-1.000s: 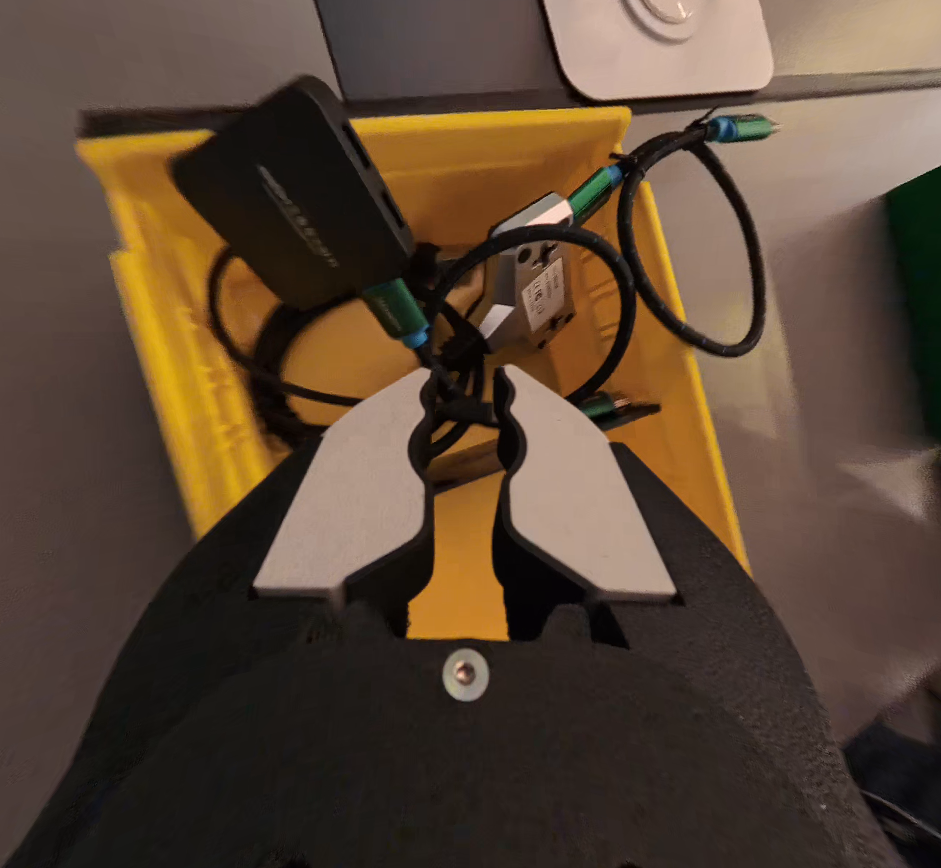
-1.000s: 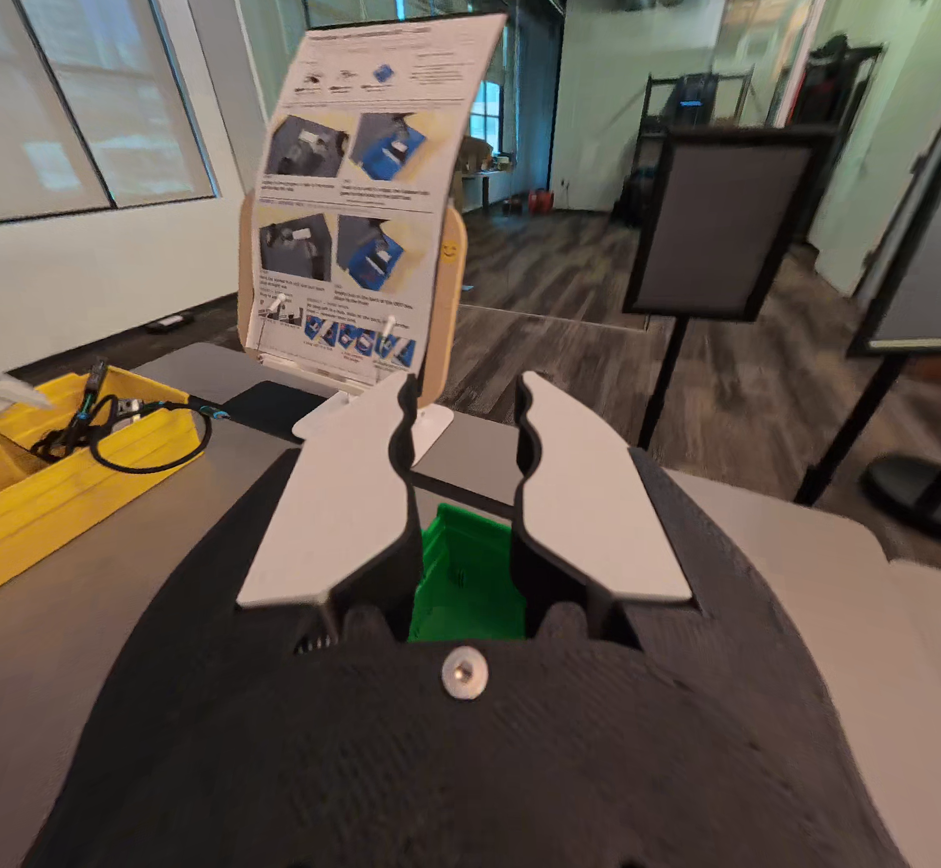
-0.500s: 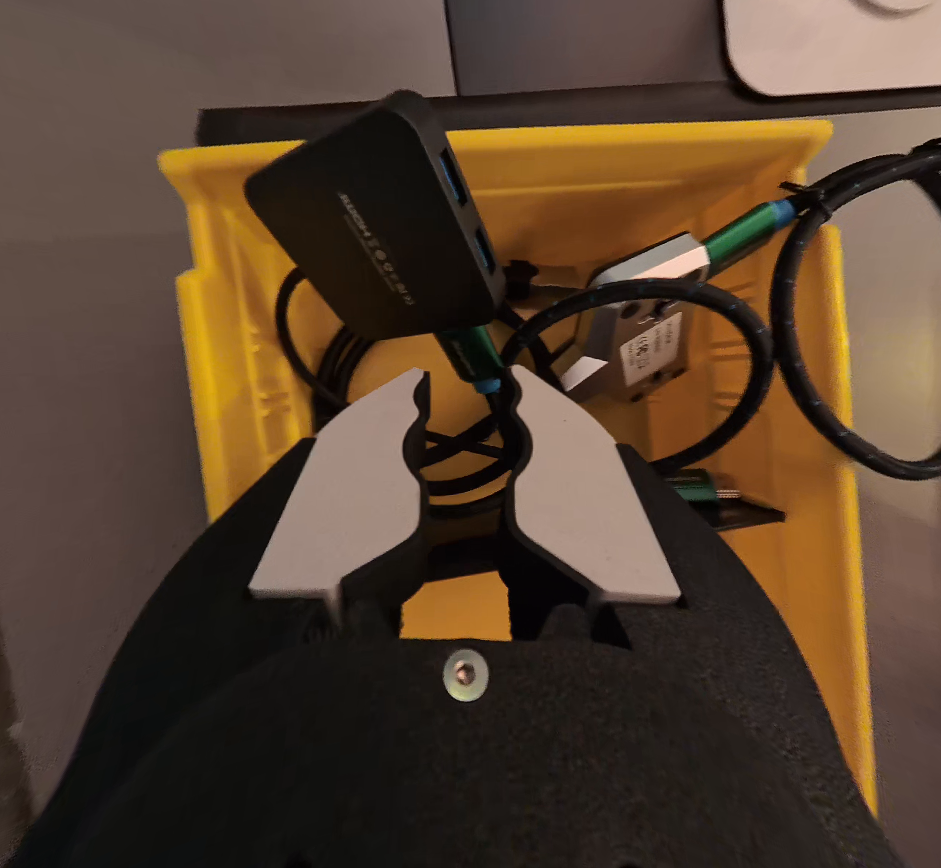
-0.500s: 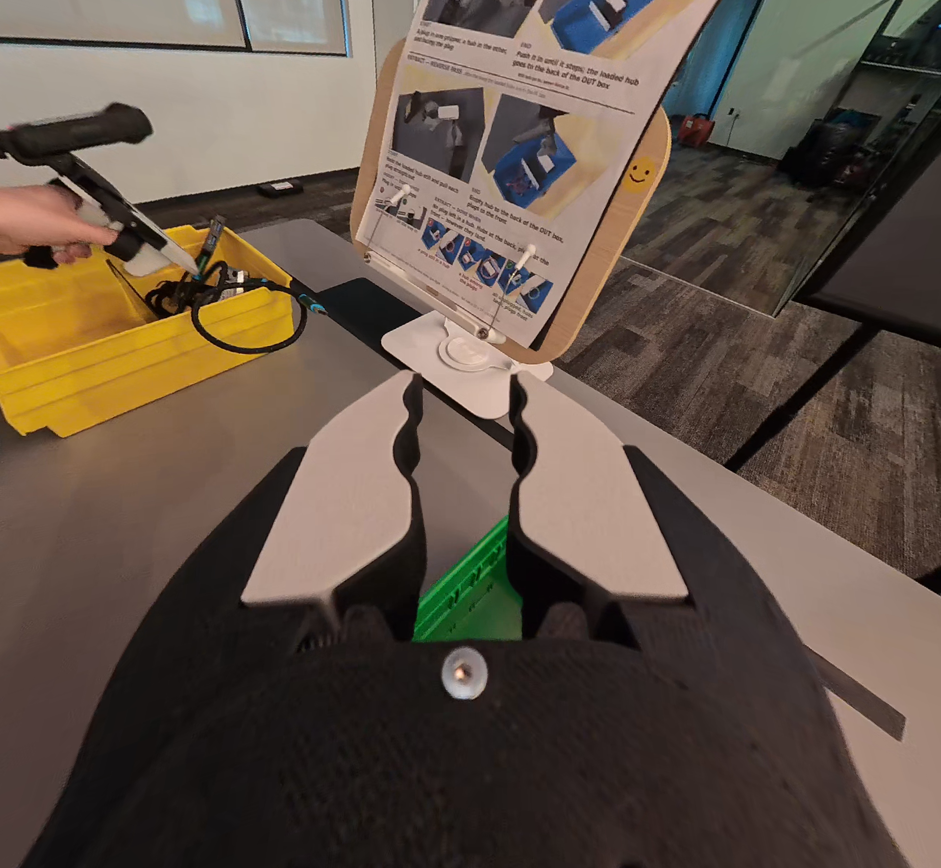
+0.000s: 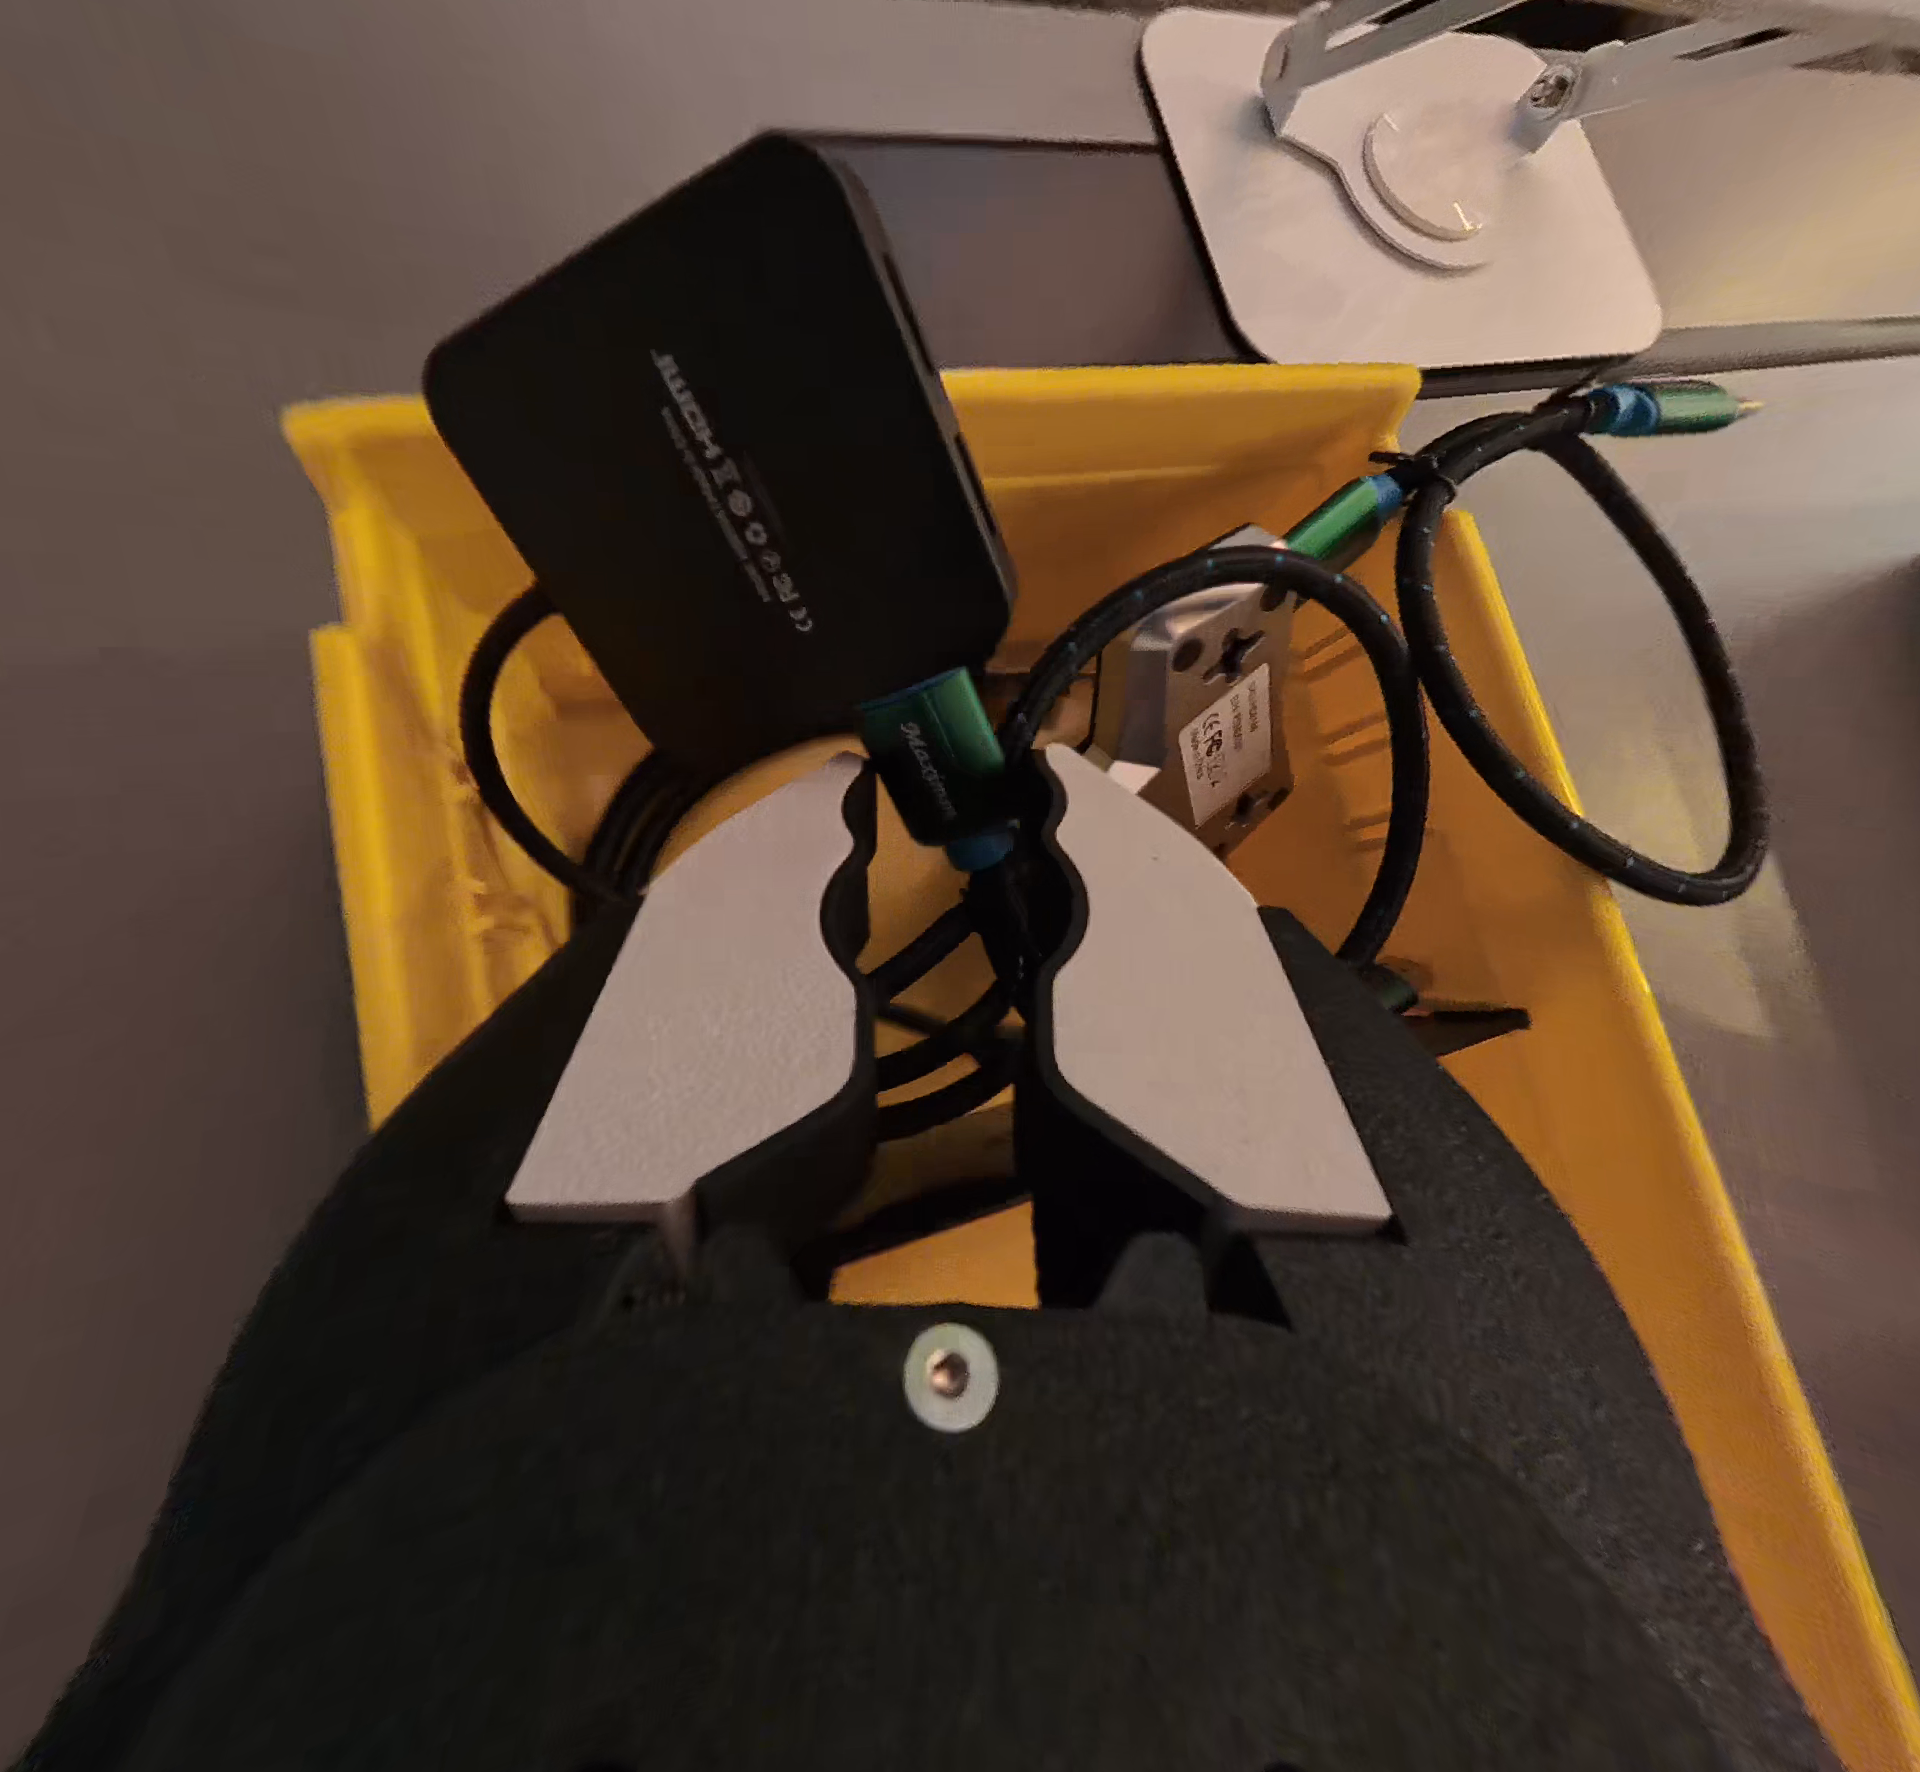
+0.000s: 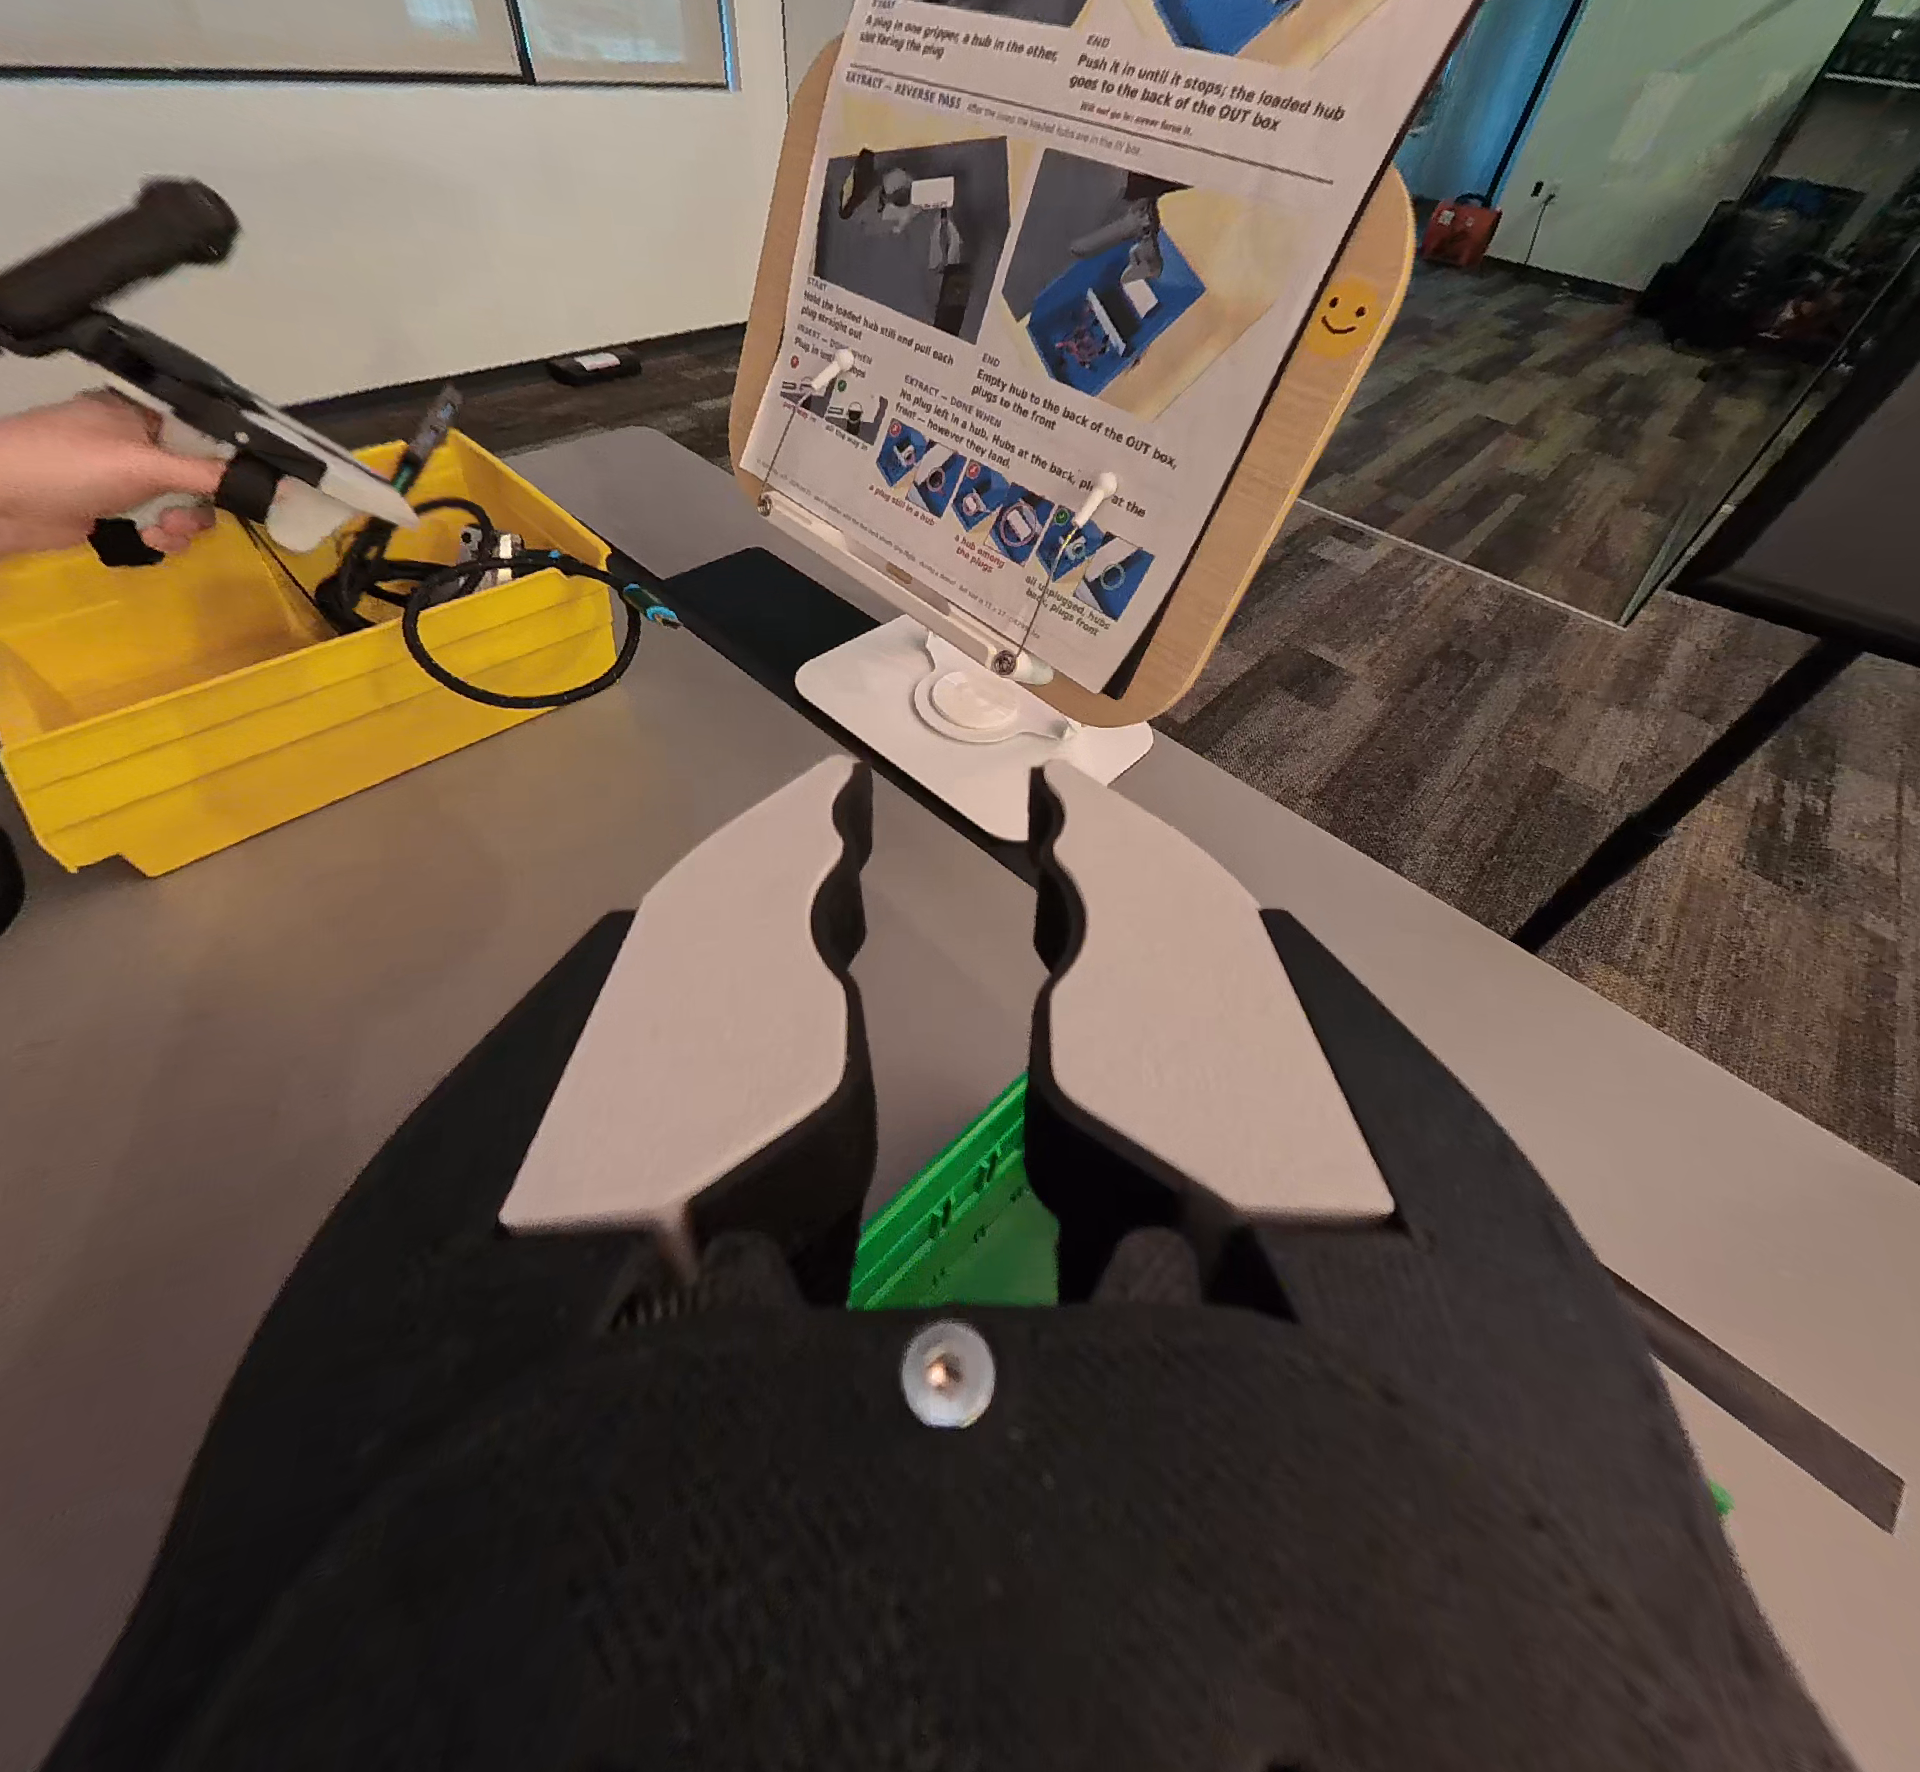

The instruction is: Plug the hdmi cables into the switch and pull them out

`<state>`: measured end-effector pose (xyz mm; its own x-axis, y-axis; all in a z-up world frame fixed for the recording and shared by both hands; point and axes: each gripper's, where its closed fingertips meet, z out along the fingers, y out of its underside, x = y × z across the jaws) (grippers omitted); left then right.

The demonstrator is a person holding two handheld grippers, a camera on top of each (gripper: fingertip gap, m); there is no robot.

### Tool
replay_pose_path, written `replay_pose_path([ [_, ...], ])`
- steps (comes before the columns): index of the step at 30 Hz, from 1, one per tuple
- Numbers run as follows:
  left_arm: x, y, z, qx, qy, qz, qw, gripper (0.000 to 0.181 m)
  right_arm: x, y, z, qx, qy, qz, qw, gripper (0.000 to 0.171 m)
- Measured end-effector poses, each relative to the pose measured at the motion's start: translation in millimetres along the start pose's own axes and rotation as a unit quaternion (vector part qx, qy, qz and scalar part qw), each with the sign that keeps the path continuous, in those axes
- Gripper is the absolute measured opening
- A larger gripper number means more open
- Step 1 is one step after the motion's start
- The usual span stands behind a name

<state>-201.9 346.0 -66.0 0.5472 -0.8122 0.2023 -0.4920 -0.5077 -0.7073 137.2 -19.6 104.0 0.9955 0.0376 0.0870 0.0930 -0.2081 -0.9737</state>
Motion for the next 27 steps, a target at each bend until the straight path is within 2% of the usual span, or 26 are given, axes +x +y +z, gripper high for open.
replay_pose_path([
  [7,12.2,-34.7,-42.0,0.066,-0.117,0.125,0.983,0.025,-4.4,7.6,7.1,-0.030,0.002,-0.024,0.999,0.028],
  [13,27.5,-55.5,-75.2,0.081,-0.139,0.169,0.972,0.026,-3.3,11.5,7.3,-0.044,0.009,-0.033,0.998,0.028],
  [15,23.1,-58.3,-82.7,0.079,-0.180,0.200,0.960,0.026,-4.2,11.5,6.8,-0.044,0.006,-0.032,0.999,0.028],
  [19,23.7,-68.9,-105.7,0.091,-0.271,0.286,0.915,0.025,-7.7,11.6,7.2,-0.046,0.000,-0.036,0.998,0.028],
  [23,61.6,-76.3,-123.5,0.090,-0.242,0.338,0.905,0.025,-21.7,7.9,14.9,-0.036,-0.023,-0.034,0.999,0.028],
  [27,124.9,-80.9,-143.6,0.085,-0.213,0.392,0.891,0.025,-73.1,-8.2,31.0,0.008,-0.127,-0.010,0.992,0.031],
])
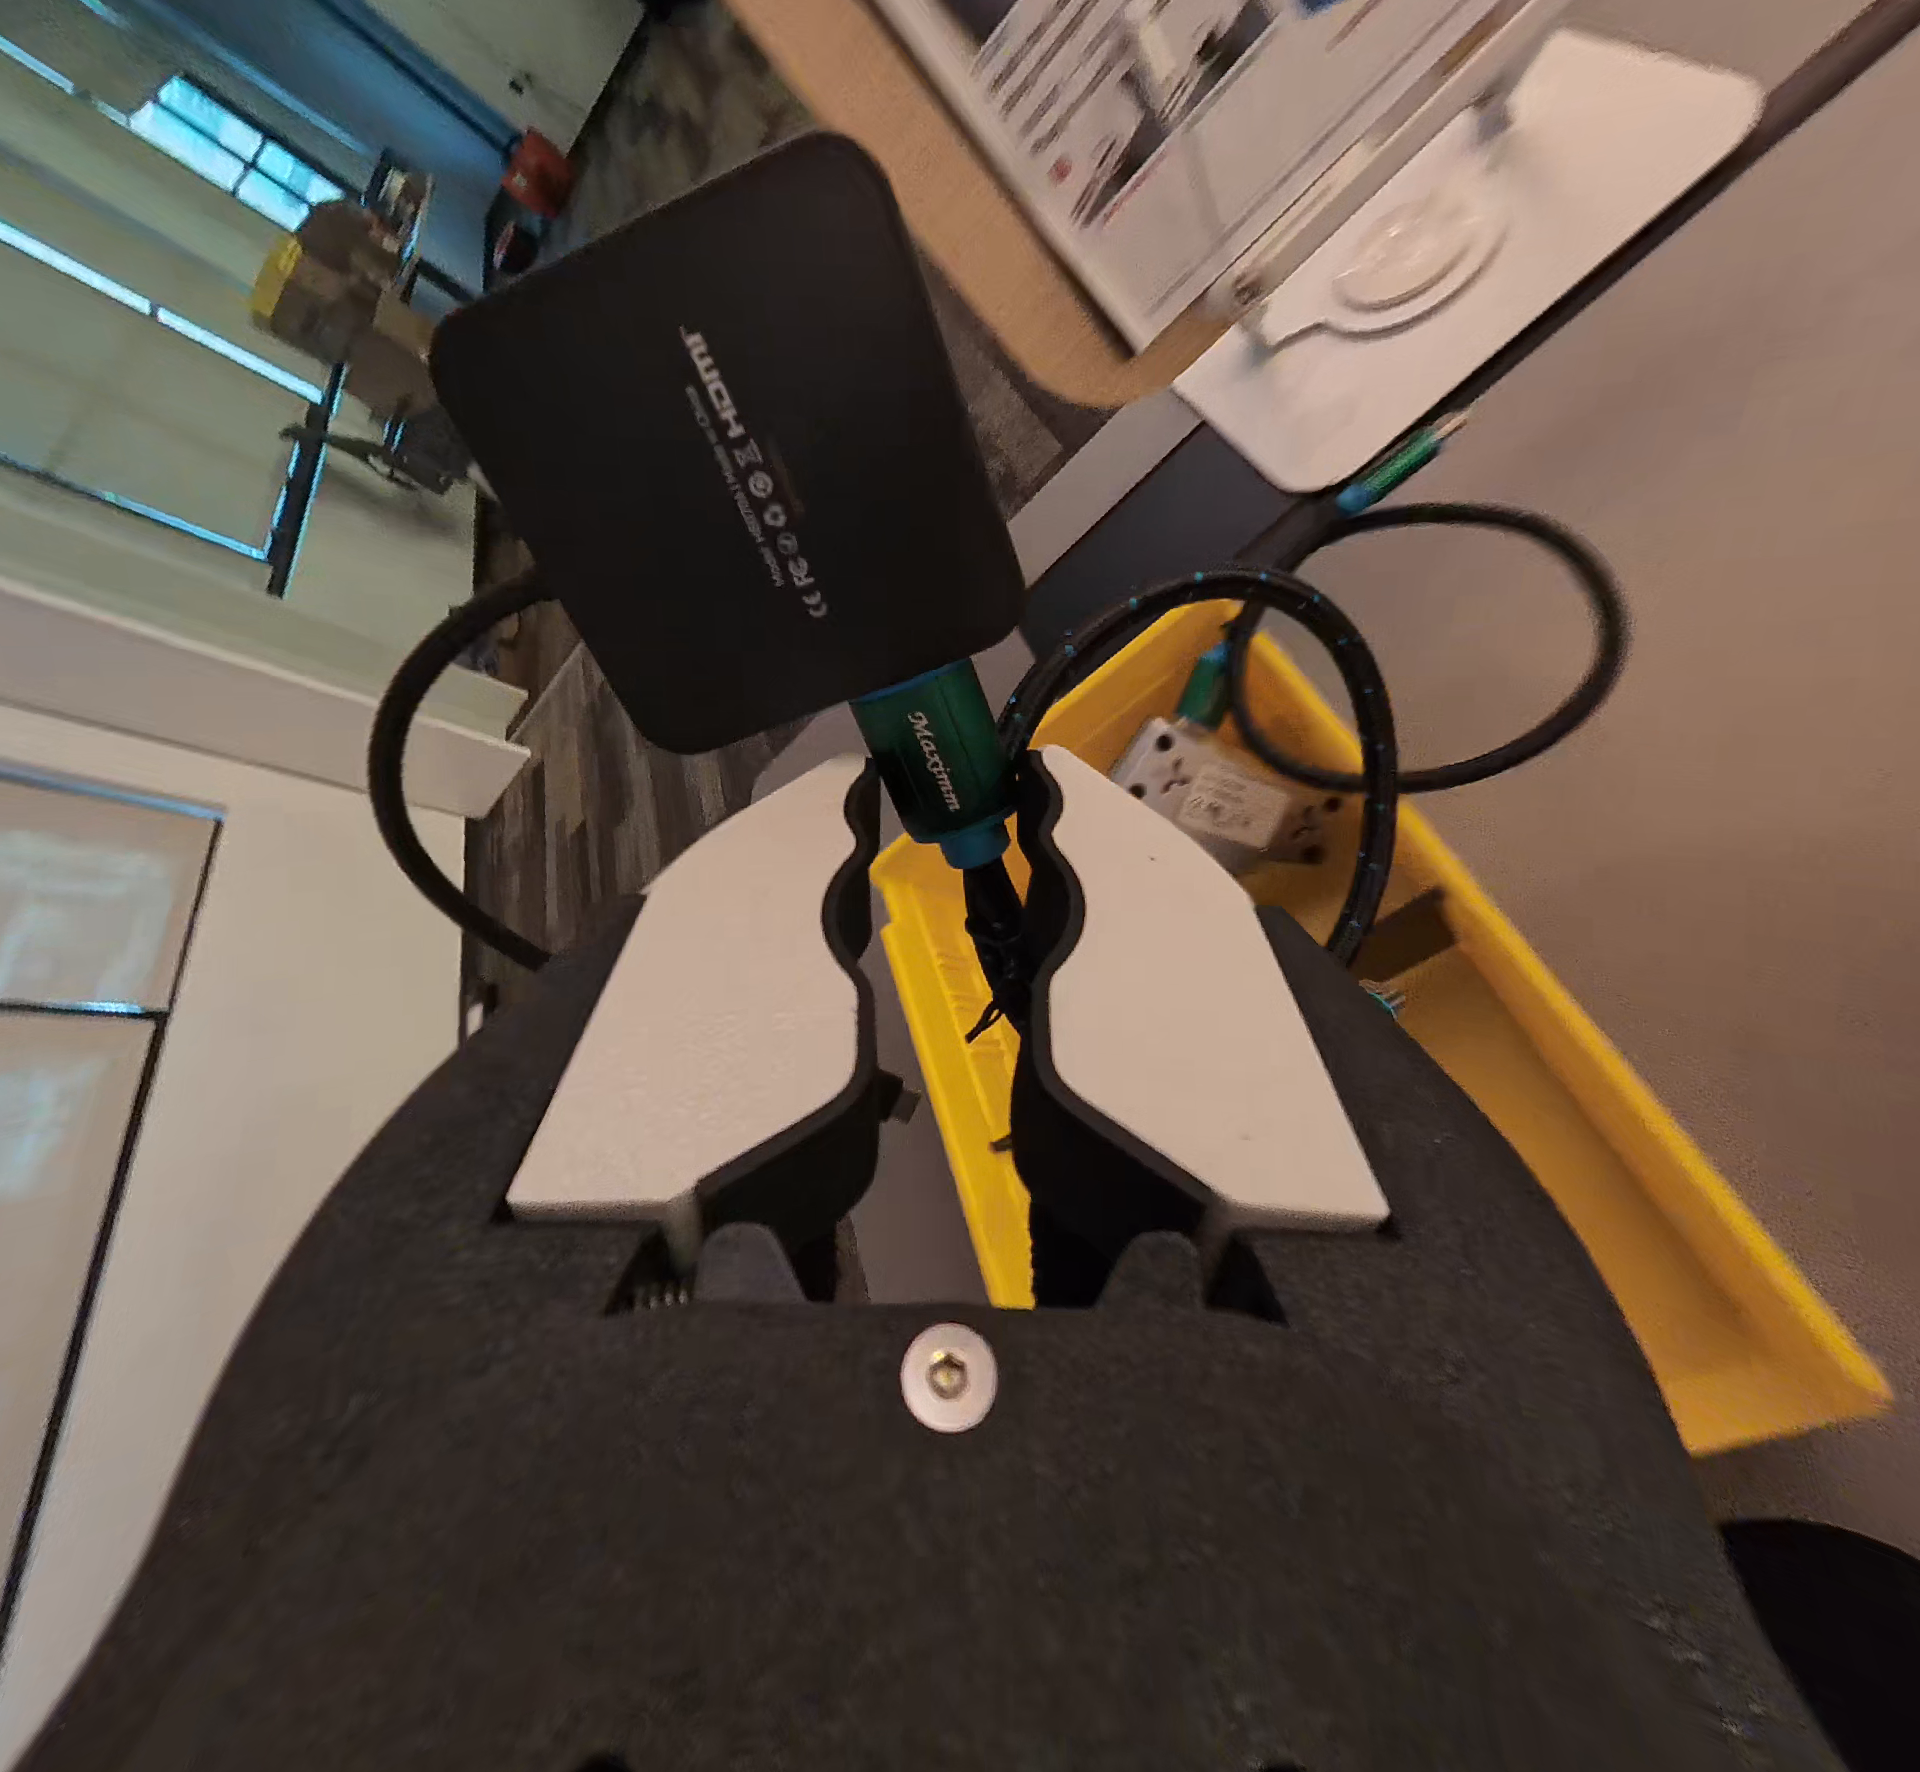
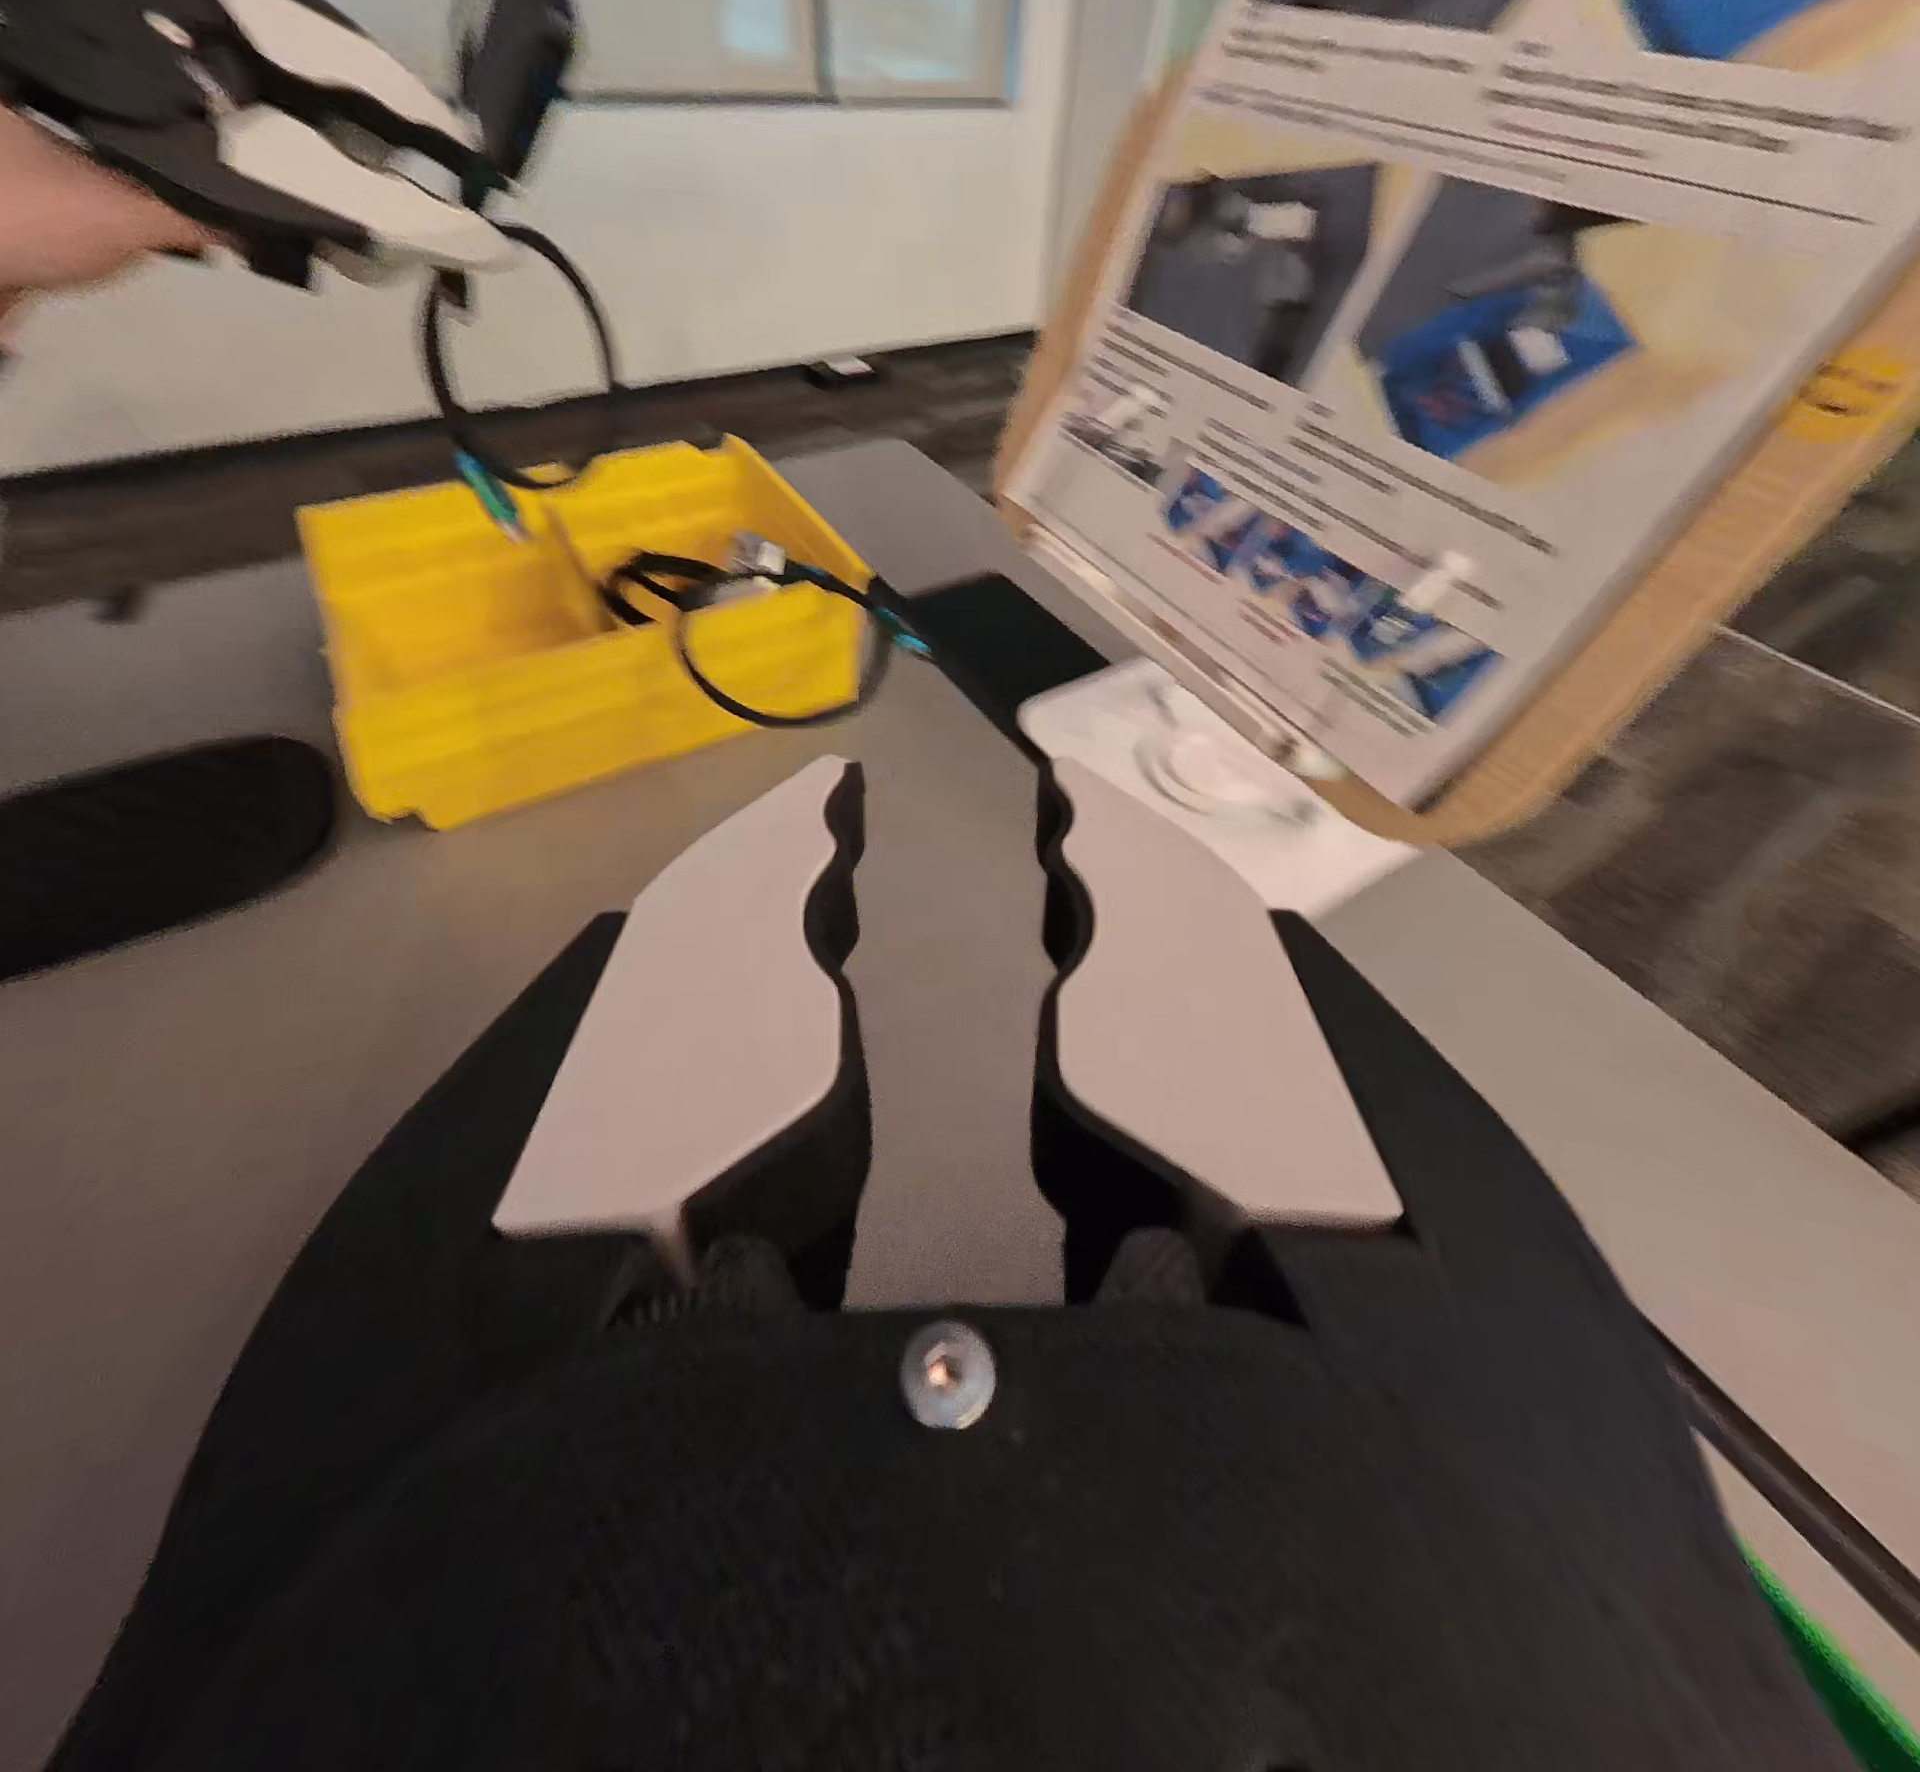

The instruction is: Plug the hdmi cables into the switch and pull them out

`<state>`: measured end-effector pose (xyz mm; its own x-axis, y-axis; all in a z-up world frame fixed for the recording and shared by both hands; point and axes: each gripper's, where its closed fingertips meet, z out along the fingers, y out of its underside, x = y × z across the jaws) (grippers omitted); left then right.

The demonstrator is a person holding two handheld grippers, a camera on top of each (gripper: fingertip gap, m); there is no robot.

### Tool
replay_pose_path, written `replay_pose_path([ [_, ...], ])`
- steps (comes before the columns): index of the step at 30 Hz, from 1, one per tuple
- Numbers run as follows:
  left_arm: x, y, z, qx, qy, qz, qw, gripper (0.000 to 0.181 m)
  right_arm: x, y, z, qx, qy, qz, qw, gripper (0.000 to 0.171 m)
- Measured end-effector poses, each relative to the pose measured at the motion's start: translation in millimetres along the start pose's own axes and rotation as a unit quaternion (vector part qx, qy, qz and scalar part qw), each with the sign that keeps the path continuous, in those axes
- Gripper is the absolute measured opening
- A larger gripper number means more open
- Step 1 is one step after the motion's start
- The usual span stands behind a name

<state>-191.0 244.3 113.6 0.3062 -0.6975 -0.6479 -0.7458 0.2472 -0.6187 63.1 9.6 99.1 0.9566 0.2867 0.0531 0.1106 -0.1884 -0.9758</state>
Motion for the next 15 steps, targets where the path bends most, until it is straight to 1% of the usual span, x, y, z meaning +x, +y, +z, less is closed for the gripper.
replay_pose_path([
  [2,27.3,-27.9,-15.8,0.019,0.026,0.017,0.999,0.025,-29.8,-12.0,16.3,0.035,-0.059,0.020,0.997,0.040],
  [5,85.5,-61.9,-32.7,0.043,0.084,0.033,0.995,0.026,-74.6,-27.3,37.9,0.087,-0.136,0.061,0.985,0.057],
  [7,123.7,-78.6,-37.5,0.058,0.106,0.030,0.992,0.025,-97.2,-34.5,48.8,0.121,-0.173,0.108,0.971,0.062],
  [10,174.1,-93.4,-32.4,0.068,0.116,0.036,0.990,0.025,-112.7,-26.5,67.3,0.131,-0.199,0.182,0.954,0.066],
  [12,203.7,-98.7,-22.4,0.073,0.126,0.047,0.988,0.025,-106.6,-16.5,76.3,0.134,-0.192,0.228,0.945,0.065],
  [13,216.6,-99.7,-17.1,0.072,0.133,0.052,0.987,0.025,-104.3,-14.0,76.7,0.143,-0.202,0.249,0.936,0.047],
  [14,226.4,-100.4,-12.8,0.072,0.137,0.058,0.986,0.027,-99.6,-6.6,77.5,0.132,-0.203,0.261,0.934,0.019],
  [15,231.7,-103.0,-10.6,0.084,0.131,0.070,0.985,0.028,-89.1,-1.3,77.5,0.134,-0.192,0.265,0.935,0.012],
])
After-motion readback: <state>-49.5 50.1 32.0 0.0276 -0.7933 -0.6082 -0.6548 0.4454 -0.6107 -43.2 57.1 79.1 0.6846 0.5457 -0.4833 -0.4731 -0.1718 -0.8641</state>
